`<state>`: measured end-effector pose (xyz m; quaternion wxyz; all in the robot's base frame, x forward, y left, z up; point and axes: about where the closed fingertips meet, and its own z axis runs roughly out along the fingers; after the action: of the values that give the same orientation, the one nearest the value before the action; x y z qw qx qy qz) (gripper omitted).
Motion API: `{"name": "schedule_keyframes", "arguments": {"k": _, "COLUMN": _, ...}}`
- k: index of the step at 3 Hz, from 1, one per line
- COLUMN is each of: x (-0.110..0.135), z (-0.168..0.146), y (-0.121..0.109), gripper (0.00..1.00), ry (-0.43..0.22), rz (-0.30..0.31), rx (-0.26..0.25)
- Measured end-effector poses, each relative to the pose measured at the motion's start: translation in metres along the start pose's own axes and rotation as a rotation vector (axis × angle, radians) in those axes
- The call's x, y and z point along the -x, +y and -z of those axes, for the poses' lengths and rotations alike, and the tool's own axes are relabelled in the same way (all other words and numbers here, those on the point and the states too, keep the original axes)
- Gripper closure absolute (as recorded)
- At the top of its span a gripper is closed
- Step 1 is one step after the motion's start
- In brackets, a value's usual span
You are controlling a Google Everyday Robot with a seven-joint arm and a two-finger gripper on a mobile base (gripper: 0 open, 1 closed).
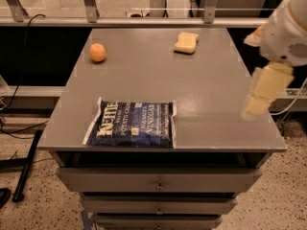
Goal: Pick orange
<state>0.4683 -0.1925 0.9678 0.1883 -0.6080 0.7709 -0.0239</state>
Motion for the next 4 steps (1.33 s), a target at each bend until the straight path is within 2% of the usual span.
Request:
{"name": "schedule_keyframes", "arguments": {"k": 1, "x": 0.052, "z": -0.043, "y": -0.031, "gripper": 0.00, "ry": -0.116, "rz": 0.004, "rx": -0.008}}
{"name": "schedule_keyframes", "arguments": {"k": 2, "x": 0.120, "z": -0.085, "y": -0.061, "gripper": 0.00, "ry": -0.248, "rz": 0.004, "rx": -0.038}}
{"name": "schedule_keyframes", "arguments": {"k": 3, "x": 0.120, "z": -0.085, "y": -0.061, "gripper": 0.00, "ry": -0.249, "rz": 0.005, "rx": -0.038}}
{"name": "schedule_keyframes", "arguments": {"k": 4, "x": 0.148, "z": -0.103, "y": -0.080, "gripper": 0.00, "ry": -0.314, "rz": 0.000, "rx": -0.056}}
